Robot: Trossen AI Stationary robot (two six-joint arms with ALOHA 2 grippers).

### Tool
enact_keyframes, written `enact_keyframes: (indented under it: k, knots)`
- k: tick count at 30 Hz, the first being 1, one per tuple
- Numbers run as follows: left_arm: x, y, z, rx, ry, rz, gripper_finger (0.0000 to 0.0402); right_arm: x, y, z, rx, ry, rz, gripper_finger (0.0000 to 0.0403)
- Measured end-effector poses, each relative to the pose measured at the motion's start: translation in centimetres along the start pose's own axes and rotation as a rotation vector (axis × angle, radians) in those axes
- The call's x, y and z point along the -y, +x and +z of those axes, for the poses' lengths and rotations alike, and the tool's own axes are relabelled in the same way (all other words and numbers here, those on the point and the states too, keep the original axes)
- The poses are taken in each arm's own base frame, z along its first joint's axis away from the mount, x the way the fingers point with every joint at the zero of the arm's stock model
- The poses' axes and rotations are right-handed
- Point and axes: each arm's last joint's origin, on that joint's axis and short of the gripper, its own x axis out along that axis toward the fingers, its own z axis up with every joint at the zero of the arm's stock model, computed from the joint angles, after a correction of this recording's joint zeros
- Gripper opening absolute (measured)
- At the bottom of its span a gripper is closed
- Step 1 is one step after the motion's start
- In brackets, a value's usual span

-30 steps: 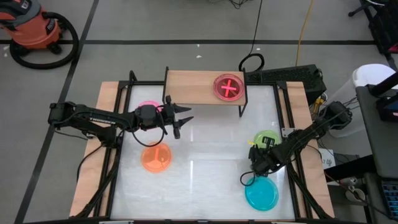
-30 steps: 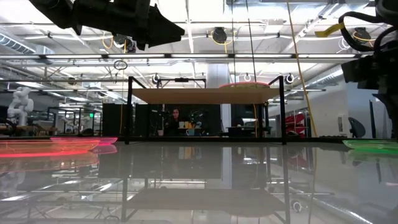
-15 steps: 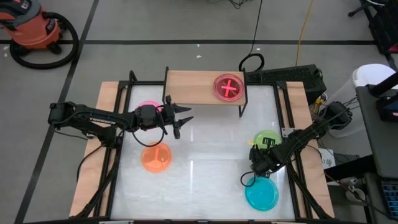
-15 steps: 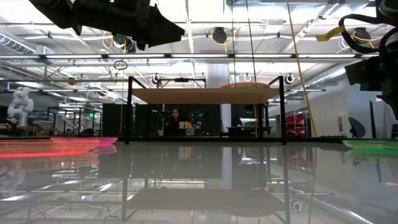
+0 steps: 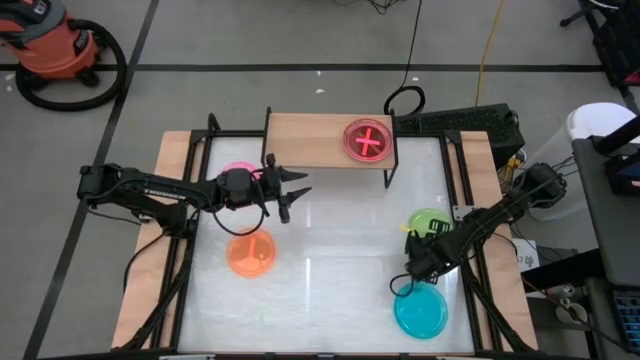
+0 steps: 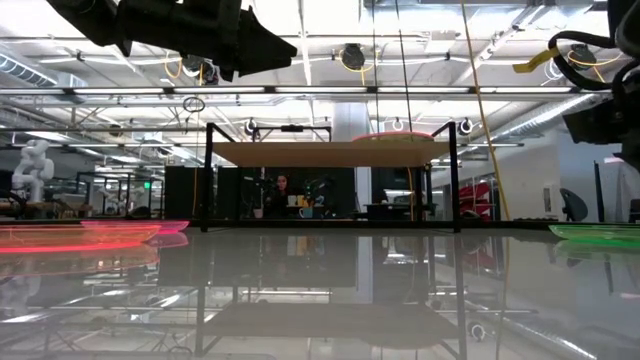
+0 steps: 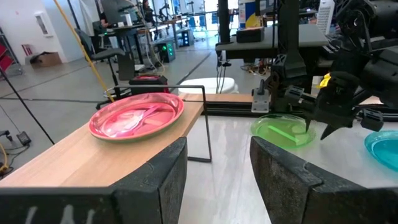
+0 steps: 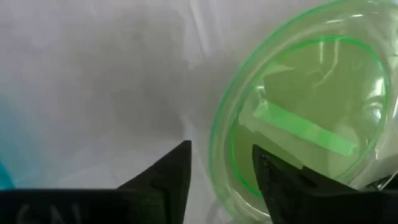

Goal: Place and stack plates onto a shelf
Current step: Put the green plate on the shelf

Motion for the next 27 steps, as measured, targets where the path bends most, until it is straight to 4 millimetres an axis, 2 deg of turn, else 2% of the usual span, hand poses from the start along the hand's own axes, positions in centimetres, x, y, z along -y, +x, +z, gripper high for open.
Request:
enact_keyframes:
  k: [5,13,27]
  knots:
    - [0.3,0.0,0.0,-0.001,0.002,-0.01,0.0181,0.3,0.6,-0.3,-0.014,0.018,-0.023,0.0151]
    - [0.5,-0.1,0.0,0.0,0.002,-0.017,0.0181,0.8,1.4,-0.8,-0.039,0.065,-0.055,0.0124]
    - [0.5,-0.1,0.0,0.0,0.003,-0.017,0.0181,0.9,1.4,-0.9,-0.045,0.013,-0.074,0.0004]
